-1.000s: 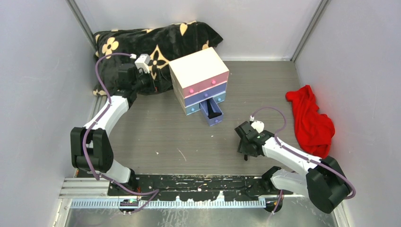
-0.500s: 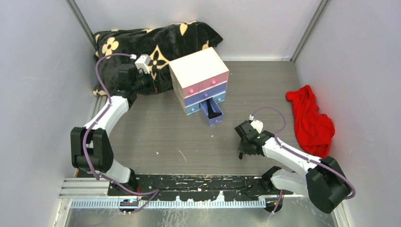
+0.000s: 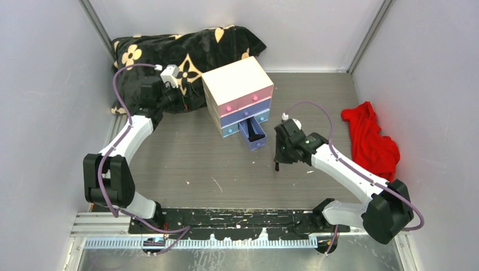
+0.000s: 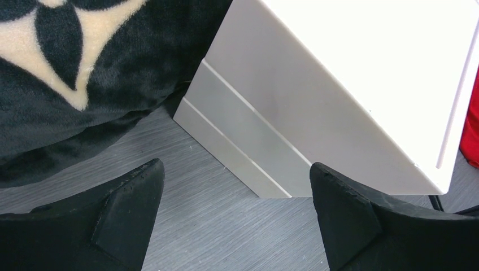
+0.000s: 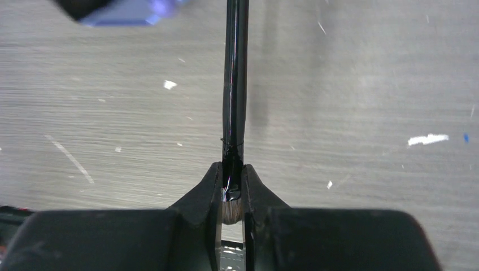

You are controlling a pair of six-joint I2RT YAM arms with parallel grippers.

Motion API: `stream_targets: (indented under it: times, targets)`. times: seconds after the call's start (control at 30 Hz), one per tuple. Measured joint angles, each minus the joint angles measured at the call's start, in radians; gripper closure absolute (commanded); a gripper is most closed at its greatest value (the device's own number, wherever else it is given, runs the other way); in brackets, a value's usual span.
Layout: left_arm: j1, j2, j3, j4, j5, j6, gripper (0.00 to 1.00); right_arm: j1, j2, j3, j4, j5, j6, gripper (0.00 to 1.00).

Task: Organize the makeup
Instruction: Pick up the makeup brush from the center of the board, then place the makeup brush in the drawer.

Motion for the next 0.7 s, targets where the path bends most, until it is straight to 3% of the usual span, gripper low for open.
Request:
stream_targets:
  times: [0.27, 0.5, 0.7]
  targets:
    - [0.0, -0.028, -0.001, 0.0, -0.006, 0.0, 0.0, 0.0, 0.15, 0.231, 0.037, -0.11, -0.116, 0.99]
    - [0.0, -0.038, 0.0, -0.001, -0.013, 0.002, 0.0, 0.0, 0.284, 0.279, 0.074, -0.215, -0.142, 0.99]
    - [0.0, -0.039, -0.001, -0.005, -0.019, 0.005, 0.0, 0.0, 0.302, 0.286, 0.082, -0.278, -0.14, 0.99]
